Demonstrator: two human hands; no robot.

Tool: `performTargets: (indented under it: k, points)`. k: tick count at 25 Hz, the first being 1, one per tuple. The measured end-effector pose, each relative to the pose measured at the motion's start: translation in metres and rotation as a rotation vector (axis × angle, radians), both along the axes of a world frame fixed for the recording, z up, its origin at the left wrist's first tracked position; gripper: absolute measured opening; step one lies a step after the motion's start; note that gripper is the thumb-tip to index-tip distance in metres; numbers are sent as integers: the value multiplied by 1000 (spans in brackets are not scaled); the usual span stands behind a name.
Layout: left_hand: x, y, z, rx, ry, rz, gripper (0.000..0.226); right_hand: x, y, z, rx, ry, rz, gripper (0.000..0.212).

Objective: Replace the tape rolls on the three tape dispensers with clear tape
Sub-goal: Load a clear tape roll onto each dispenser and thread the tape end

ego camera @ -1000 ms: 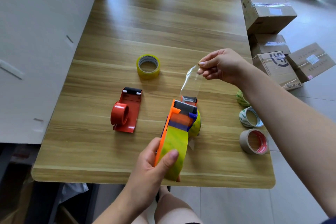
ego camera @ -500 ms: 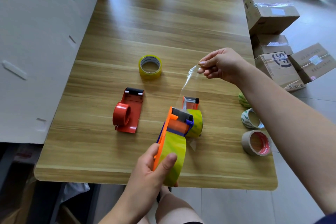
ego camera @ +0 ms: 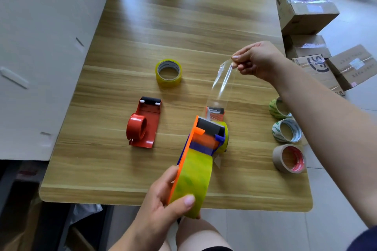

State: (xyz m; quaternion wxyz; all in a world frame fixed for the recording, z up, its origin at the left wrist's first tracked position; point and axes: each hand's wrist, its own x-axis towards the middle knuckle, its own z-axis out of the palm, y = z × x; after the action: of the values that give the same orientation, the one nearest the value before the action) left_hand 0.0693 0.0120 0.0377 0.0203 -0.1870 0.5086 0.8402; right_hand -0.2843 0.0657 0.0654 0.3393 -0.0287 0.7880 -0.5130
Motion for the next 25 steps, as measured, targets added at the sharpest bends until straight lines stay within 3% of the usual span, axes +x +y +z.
performTargets:
  k: [5,11,15,19,25]
  points:
    - [0,-3,6,-25,54,-30,72,-11,1,4,34,30,2,12]
    - [10,-11,11,7,99,-90,64,-18,6,7,9,46,-52,13]
    - [9,-13,16,61,112,1,77,-6,5,-10,19,13,-93,15]
    - [12,-8,18,95,56,63,70,-4,-1,-18,42,32,-138,18]
    - [17,-12,23,101,120,51,68,-8,1,-22,79,70,-155,18]
